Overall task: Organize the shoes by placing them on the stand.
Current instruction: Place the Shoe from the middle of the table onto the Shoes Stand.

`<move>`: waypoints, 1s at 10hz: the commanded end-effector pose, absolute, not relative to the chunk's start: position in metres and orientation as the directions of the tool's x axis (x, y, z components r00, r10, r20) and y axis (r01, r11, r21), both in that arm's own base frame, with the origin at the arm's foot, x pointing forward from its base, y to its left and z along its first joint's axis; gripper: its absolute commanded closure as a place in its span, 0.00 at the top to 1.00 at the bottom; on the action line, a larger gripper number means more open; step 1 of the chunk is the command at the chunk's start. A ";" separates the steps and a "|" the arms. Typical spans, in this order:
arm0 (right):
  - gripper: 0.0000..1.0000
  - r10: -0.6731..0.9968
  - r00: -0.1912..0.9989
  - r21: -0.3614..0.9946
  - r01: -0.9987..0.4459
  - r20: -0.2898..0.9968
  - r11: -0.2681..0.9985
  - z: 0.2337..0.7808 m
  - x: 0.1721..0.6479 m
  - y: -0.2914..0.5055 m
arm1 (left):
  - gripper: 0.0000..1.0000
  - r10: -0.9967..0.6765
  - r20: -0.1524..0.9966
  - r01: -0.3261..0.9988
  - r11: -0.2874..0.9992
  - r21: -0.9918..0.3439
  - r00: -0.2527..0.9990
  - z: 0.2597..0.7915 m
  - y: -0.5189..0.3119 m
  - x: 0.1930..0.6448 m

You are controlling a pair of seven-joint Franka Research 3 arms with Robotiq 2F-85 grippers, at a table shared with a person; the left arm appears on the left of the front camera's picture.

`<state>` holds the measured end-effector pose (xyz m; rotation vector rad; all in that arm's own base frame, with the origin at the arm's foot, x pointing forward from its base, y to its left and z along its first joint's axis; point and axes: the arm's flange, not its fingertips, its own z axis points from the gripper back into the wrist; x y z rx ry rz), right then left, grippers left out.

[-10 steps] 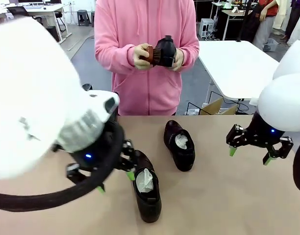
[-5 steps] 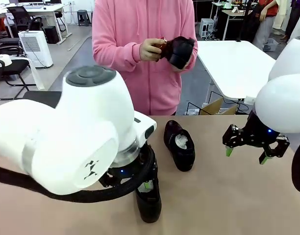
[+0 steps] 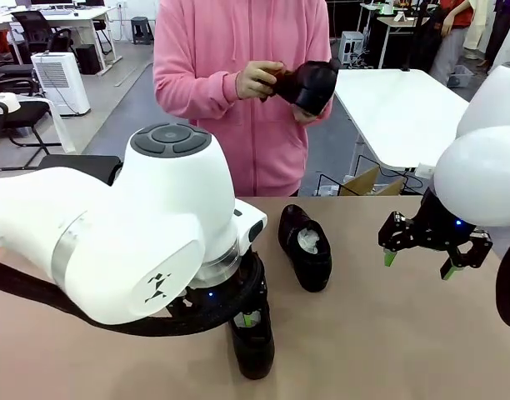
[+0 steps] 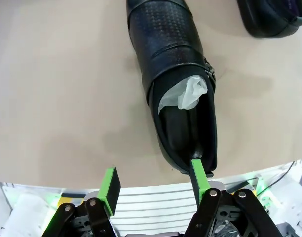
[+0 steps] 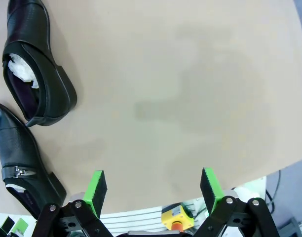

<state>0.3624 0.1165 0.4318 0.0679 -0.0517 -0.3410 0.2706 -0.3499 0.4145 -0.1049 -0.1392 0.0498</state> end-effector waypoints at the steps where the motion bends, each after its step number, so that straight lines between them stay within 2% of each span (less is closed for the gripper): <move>1: 1.00 -0.322 0.946 0.094 0.317 0.043 0.944 0.433 0.363 0.115 | 0.75 0.067 0.141 -0.054 0.994 -0.095 0.988 0.419 -0.346 0.277; 7: 1.00 -0.322 0.946 0.094 0.317 0.043 0.944 0.433 0.363 0.115 | 0.75 0.159 0.117 -0.149 0.985 -0.083 0.980 0.380 -0.366 0.302; 9: 1.00 -0.322 0.946 0.094 0.317 0.043 0.944 0.433 0.363 0.115 | 0.75 0.193 0.043 -0.193 0.981 -0.026 0.980 0.364 -0.368 0.304; 10: 1.00 -0.322 0.946 0.094 0.317 0.043 0.944 0.433 0.363 0.115 | 0.71 0.190 0.038 -0.189 0.982 -0.030 0.981 0.362 -0.370 0.303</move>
